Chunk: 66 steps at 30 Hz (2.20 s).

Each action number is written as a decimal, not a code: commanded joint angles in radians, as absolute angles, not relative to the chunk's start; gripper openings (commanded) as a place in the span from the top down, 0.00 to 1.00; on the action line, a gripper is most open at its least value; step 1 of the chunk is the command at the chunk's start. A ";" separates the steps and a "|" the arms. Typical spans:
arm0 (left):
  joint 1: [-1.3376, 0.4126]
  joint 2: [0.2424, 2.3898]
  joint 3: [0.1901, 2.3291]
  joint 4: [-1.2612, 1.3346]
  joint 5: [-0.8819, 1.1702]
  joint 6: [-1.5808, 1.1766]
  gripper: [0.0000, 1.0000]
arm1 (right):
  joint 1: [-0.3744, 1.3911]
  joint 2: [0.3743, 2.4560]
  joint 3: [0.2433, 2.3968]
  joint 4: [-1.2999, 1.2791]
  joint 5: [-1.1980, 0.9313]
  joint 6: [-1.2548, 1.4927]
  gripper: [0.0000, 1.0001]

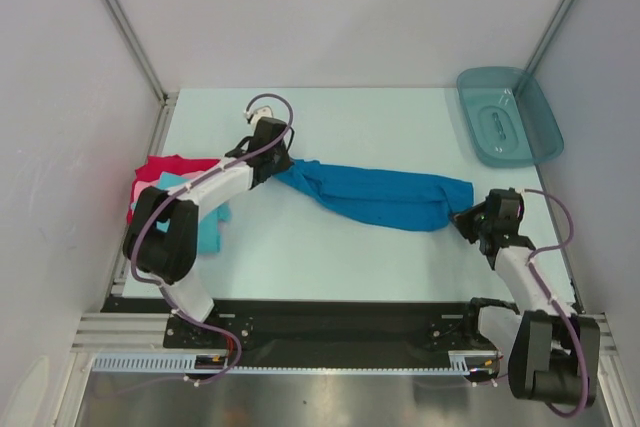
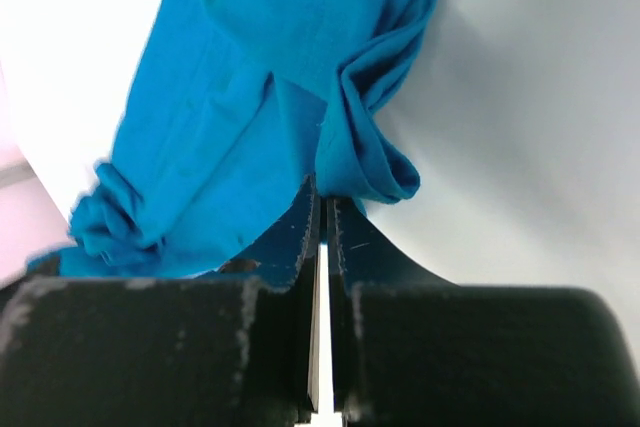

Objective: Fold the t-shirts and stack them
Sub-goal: Fold the tshirt

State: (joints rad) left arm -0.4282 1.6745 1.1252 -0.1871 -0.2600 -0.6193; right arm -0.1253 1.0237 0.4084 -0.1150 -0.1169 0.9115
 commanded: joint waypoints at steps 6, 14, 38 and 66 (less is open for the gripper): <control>-0.390 1.801 1.305 -0.348 -0.278 -0.566 1.00 | 0.000 0.799 0.388 -0.371 -0.089 0.882 1.00; -0.374 1.969 1.569 -0.489 -0.272 -0.525 1.00 | 0.365 0.696 0.339 -0.434 0.070 1.038 1.00; -0.509 2.419 2.310 -0.746 -0.017 -0.485 1.00 | 1.262 1.494 0.725 -0.091 0.357 1.250 1.00; -0.451 2.154 2.000 -0.664 -0.192 -0.391 0.37 | 1.331 1.724 0.959 -0.009 0.282 1.071 0.37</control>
State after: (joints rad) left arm -0.4622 2.2536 2.0209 -0.7059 -0.1551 -0.4091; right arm 1.3319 1.7428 0.9577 -0.0257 0.2649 1.0912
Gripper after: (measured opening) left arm 0.619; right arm 0.601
